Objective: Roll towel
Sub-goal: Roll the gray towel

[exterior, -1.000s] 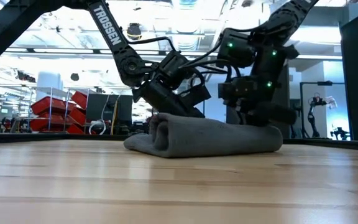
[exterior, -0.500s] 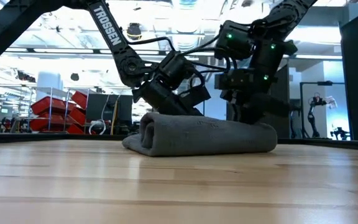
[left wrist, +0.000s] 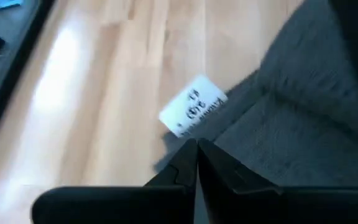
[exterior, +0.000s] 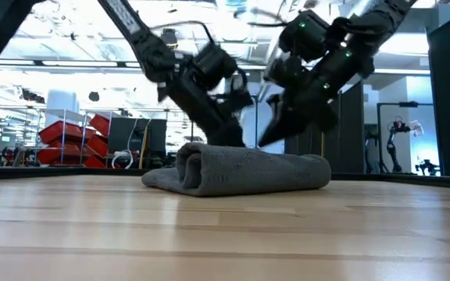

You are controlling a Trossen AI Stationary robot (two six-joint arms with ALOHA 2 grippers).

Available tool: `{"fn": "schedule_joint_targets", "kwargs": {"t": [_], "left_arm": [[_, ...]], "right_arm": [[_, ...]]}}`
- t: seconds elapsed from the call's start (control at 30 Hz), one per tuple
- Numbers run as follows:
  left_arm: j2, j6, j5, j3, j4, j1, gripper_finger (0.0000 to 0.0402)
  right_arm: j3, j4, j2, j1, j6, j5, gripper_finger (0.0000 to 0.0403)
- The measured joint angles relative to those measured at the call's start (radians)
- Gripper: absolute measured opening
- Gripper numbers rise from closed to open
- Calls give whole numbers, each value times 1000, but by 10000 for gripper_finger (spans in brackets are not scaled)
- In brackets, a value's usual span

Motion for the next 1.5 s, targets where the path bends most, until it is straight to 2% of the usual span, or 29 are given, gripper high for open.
{"fn": "schedule_joint_targets", "kwargs": {"t": [0.17,0.23,0.37,0.5,0.63,0.8,1.17,1.5], "left_arm": [[-63,-29,-41,-1,-242,-13,0],[-66,-57,-61,-4,-286,-26,0],[-71,-127,-65,-87,-247,-56,0],[-81,-205,-76,-187,-110,-70,0],[-83,-248,-79,-251,10,-77,0],[-82,-259,-76,-278,39,-77,0],[-82,-193,-82,-343,100,-62,0],[-83,-168,-76,-381,168,-52,0]], "right_arm": [[-33,255,85,-26,-10,-205,0],[-33,358,132,-37,0,-294,0],[-29,525,239,-43,29,-417,0],[-21,670,320,-29,45,-469,0],[27,671,402,-15,46,-497,0],[56,669,463,-10,62,-523,0],[56,522,457,2,64,-548,0],[44,532,460,11,70,-575,0]]}}
